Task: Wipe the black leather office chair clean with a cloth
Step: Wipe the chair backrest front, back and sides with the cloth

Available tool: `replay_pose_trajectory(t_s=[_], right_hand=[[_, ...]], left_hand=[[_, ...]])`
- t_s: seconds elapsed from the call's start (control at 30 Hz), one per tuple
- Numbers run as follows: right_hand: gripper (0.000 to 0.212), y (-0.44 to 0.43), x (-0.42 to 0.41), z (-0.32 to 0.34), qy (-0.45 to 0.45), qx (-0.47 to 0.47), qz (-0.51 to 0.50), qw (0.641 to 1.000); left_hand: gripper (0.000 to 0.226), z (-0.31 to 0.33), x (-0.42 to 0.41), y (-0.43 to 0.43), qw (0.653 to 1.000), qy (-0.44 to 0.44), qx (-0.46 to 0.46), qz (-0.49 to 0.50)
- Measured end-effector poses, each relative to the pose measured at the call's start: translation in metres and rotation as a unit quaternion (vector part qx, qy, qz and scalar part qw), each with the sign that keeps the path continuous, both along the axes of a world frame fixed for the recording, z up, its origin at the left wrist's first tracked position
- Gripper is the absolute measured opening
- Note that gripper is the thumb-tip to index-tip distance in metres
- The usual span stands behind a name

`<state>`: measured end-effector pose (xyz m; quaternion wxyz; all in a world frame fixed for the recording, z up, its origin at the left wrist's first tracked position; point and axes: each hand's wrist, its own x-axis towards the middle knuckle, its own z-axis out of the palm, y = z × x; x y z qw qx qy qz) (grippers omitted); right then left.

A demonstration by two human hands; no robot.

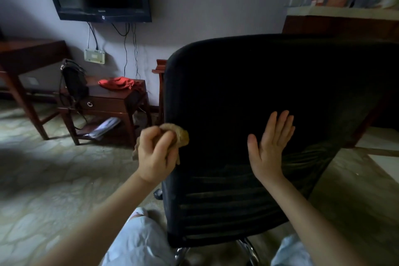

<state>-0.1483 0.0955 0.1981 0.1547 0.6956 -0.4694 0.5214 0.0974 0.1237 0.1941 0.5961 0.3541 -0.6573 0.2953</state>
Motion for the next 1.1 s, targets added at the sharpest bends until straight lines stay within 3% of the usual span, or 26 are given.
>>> replay_pose_trajectory(t_s=[0.23,0.4,0.47,0.63,0.83,1.1], right_hand=[[0.061,-0.004,0.003,-0.003,-0.003,-0.025,-0.010,1.000],[0.061,-0.006,0.004,-0.004,0.001,-0.037,-0.021,0.999],[0.061,-0.007,0.005,-0.004,0.003,-0.042,-0.025,0.999],[0.060,-0.002,0.006,-0.005,0.013,-0.022,-0.010,1.000],[0.061,-0.003,0.014,-0.008,0.022,-0.042,-0.015,0.999],[0.064,-0.002,0.031,-0.009,0.061,-0.068,-0.040,0.995]], left_hand=[[0.012,-0.074,0.011,0.007,0.988,-0.153,-0.004,0.037],[0.018,-0.054,0.018,0.013,0.964,-0.260,-0.026,0.058],[0.017,-0.032,0.013,0.012,0.966,-0.241,-0.051,0.076],[0.009,0.014,-0.017,0.003,0.979,-0.101,-0.124,0.124],[0.010,-0.011,-0.020,0.002,0.983,-0.064,-0.105,0.137],[0.023,-0.120,-0.026,-0.006,0.962,-0.259,-0.025,0.078]])
